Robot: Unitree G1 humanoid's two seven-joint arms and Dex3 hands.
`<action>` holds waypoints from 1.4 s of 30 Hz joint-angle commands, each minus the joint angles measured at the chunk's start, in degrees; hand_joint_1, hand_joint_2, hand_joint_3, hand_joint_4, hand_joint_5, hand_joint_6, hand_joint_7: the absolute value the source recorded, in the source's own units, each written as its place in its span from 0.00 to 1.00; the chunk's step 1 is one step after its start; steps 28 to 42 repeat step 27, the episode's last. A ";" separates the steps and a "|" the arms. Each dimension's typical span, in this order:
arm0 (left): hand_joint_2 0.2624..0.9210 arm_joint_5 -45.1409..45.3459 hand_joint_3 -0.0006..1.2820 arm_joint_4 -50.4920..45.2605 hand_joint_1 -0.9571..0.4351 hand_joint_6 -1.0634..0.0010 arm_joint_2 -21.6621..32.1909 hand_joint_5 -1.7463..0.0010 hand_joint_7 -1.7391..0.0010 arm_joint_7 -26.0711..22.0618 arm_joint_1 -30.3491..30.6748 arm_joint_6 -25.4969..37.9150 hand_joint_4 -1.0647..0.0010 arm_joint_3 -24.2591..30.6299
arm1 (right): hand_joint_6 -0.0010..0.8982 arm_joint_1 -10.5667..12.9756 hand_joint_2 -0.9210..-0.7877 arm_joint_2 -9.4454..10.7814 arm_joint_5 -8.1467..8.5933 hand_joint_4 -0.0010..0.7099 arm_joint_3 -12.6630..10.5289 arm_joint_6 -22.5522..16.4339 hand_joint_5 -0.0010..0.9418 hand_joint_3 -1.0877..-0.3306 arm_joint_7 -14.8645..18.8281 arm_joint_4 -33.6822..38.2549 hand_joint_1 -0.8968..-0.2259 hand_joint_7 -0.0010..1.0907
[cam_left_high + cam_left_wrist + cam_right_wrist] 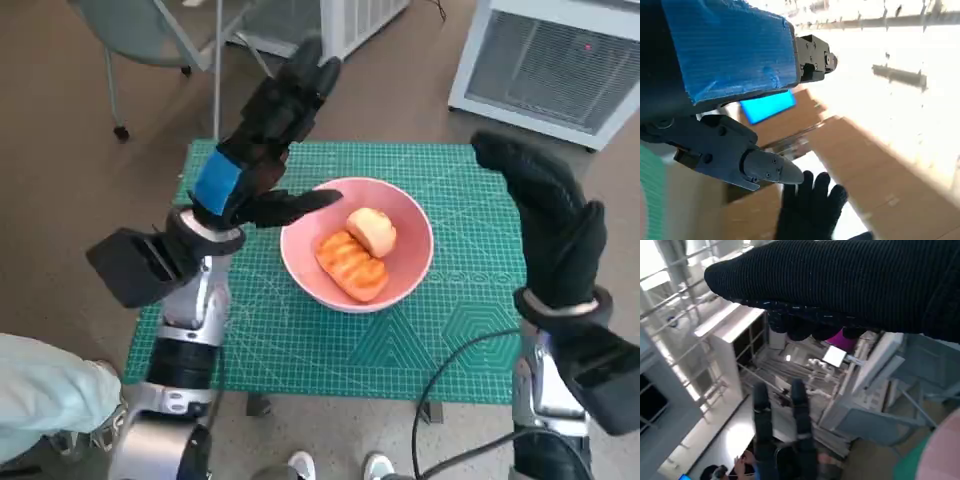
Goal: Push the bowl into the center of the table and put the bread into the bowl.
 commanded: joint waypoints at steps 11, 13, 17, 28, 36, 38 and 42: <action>1.00 -0.02 0.33 -1.22 0.27 0.84 0.88 0.99 0.91 -1.72 1.81 -0.79 0.85 0.66 | 0.00 0.02 0.00 -0.25 -0.95 0.22 0.32 0.79 0.00 0.52 -0.63 1.06 0.40 0.46; 1.00 0.29 0.33 -1.27 0.27 0.89 0.86 0.99 0.84 -1.65 1.96 -0.68 0.84 0.51 | 0.00 0.01 0.00 -0.20 -0.81 0.22 0.33 0.55 0.00 0.52 -0.51 1.47 0.40 0.46; 1.00 0.30 0.33 -1.70 0.27 0.97 0.81 1.00 0.70 -1.80 2.38 0.02 0.83 0.25 | 0.00 0.07 0.00 -0.04 -0.77 0.22 0.45 0.27 0.00 0.52 -0.48 1.90 0.40 0.44; 1.00 1.11 0.33 -1.31 0.28 1.00 1.19 0.99 0.66 -1.57 2.62 -0.66 0.81 0.56 | 0.00 -0.33 0.00 -0.28 -0.44 0.21 0.49 0.30 0.00 0.52 -0.27 2.34 0.43 0.42; 1.00 1.11 0.33 -1.31 0.28 1.00 1.19 0.99 0.66 -1.57 2.62 -0.66 0.81 0.56 | 0.00 -0.33 0.00 -0.28 -0.44 0.21 0.49 0.30 0.00 0.52 -0.27 2.34 0.43 0.42; 1.00 1.11 0.33 -1.31 0.28 1.00 1.19 0.99 0.66 -1.57 2.62 -0.66 0.81 0.56 | 0.00 -0.33 0.00 -0.28 -0.44 0.21 0.49 0.30 0.00 0.52 -0.27 2.34 0.43 0.42; 1.00 1.11 0.33 -1.31 0.28 1.00 1.19 0.99 0.66 -1.57 2.62 -0.66 0.81 0.56 | 0.00 -0.33 0.00 -0.28 -0.44 0.21 0.49 0.30 0.00 0.52 -0.27 2.34 0.43 0.42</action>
